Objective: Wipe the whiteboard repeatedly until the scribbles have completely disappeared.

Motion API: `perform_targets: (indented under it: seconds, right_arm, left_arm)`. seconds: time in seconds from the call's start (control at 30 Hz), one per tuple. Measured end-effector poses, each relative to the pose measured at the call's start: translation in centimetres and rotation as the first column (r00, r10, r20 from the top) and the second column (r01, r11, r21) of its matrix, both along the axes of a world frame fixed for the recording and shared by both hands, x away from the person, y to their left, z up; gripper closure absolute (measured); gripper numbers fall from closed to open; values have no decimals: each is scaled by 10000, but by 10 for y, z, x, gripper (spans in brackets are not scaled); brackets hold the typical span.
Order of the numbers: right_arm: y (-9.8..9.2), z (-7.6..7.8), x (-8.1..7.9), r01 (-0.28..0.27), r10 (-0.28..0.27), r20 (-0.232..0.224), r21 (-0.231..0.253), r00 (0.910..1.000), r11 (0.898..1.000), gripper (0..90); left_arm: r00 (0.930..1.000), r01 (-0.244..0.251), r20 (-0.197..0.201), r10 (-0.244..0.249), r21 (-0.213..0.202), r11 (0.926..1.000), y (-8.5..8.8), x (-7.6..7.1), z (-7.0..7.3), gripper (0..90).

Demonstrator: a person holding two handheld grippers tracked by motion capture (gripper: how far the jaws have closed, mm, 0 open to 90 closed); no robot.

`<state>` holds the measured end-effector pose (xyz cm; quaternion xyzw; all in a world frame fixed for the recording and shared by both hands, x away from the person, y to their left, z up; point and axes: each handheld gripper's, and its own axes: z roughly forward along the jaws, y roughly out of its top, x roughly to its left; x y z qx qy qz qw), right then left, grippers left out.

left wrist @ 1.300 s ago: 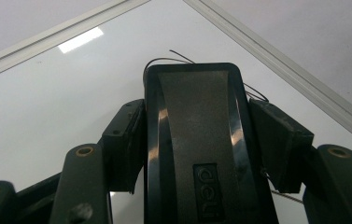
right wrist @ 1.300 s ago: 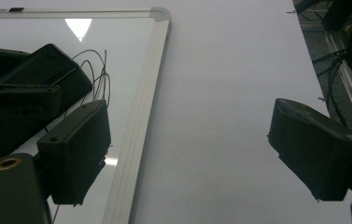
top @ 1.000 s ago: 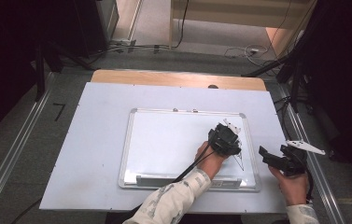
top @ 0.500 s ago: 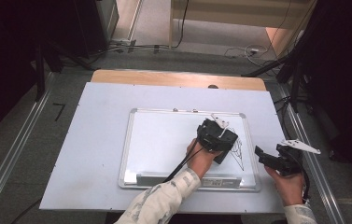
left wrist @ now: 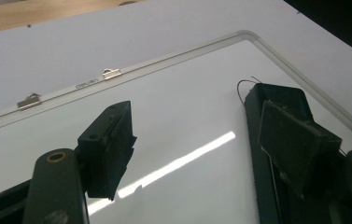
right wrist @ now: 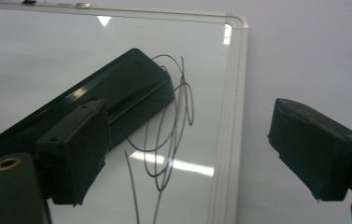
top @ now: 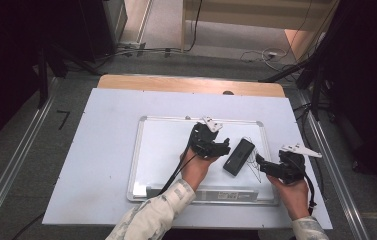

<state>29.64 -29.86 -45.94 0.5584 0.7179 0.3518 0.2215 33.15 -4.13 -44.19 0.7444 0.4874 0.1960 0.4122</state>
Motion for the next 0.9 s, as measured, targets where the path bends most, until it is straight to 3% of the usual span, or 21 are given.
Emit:
perform_targets:
  seconds: [0.33, 0.7, 0.9]
  right_arm:
    - [23, -1, 9, -123, 122, -264, -41, 9996, 9999, 110]
    - [42, -2, 24, 414, -402, -1099, 91, 9931, 9991, 69]
    - [57, -6, 32, 369, -390, -1452, -172, 9886, 9992, 48]
  left_arm:
    - [9998, -181, 100, 182, -149, 9997, 33, -10, 6, 267]
    - [9987, -469, 193, 475, -291, 9985, 59, -17, 9, 268]
    - [9981, -572, 209, 579, -313, 9979, 69, -18, 9, 269]
